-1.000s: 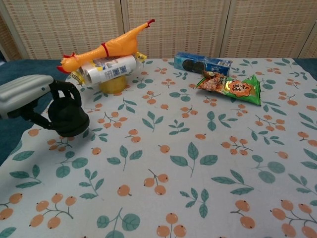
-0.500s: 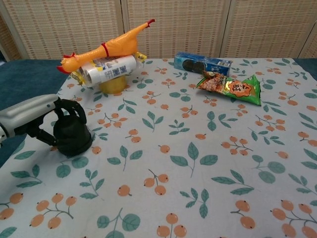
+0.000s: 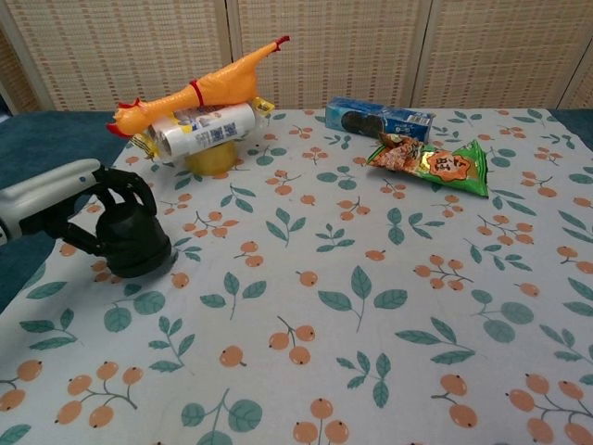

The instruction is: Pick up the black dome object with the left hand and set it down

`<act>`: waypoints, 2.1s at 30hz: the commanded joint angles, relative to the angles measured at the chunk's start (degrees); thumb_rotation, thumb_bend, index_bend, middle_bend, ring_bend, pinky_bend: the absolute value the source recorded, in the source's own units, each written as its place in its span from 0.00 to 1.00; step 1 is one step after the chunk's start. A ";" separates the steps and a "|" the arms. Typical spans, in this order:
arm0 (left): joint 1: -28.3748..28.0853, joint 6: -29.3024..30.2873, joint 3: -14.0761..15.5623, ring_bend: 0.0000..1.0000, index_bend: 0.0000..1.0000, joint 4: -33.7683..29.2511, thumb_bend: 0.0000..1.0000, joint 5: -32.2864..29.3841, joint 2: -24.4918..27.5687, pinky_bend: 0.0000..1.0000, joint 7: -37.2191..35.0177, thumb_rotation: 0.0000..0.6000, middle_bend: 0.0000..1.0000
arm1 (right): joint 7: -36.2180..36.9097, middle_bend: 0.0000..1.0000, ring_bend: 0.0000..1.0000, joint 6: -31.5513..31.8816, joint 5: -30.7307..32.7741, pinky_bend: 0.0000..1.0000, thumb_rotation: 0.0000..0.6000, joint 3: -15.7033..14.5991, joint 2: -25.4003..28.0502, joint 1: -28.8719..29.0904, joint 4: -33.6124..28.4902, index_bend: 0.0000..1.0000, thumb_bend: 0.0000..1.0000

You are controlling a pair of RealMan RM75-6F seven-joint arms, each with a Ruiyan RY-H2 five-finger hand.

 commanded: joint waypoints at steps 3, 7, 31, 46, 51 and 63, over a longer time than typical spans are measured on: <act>2.13 16.13 4.22 0.58 0.58 21.69 0.67 11.81 -10.00 0.69 25.84 1.00 0.61 | -0.23 0.00 0.00 -0.58 0.18 0.00 1.00 -0.04 -0.14 0.17 -0.05 0.00 0.16; 2.41 9.57 5.04 0.62 0.62 15.20 0.74 8.64 -8.50 0.73 16.09 1.00 0.65 | 0.20 0.00 0.00 -0.05 0.15 0.00 1.00 0.06 0.06 0.06 -0.05 0.00 0.16; 1.80 -2.27 -1.76 0.47 0.62 -7.99 0.76 -4.35 1.51 0.53 -19.25 1.00 0.66 | 0.25 0.00 0.00 -0.14 -0.41 0.00 1.00 -0.30 0.13 0.07 -0.11 0.00 0.16; 2.32 5.83 2.24 0.37 0.54 6.03 0.68 4.43 -5.23 0.39 1.55 1.00 0.56 | 0.53 0.00 0.00 -0.13 -0.28 0.00 1.00 -0.25 0.33 0.13 -0.12 0.00 0.16; 1.46 2.46 3.15 0.05 0.11 4.86 0.52 4.14 -3.63 0.27 3.17 1.00 0.13 | 0.75 0.00 0.00 0.04 -0.29 0.00 1.00 -0.20 0.39 0.12 -0.06 0.00 0.16; 1.36 3.22 2.03 0.37 0.08 1.31 0.45 3.45 -1.65 0.50 4.78 1.00 0.19 | 0.47 0.00 0.00 -0.19 -0.10 0.00 1.00 -0.13 0.23 0.16 -0.08 0.00 0.16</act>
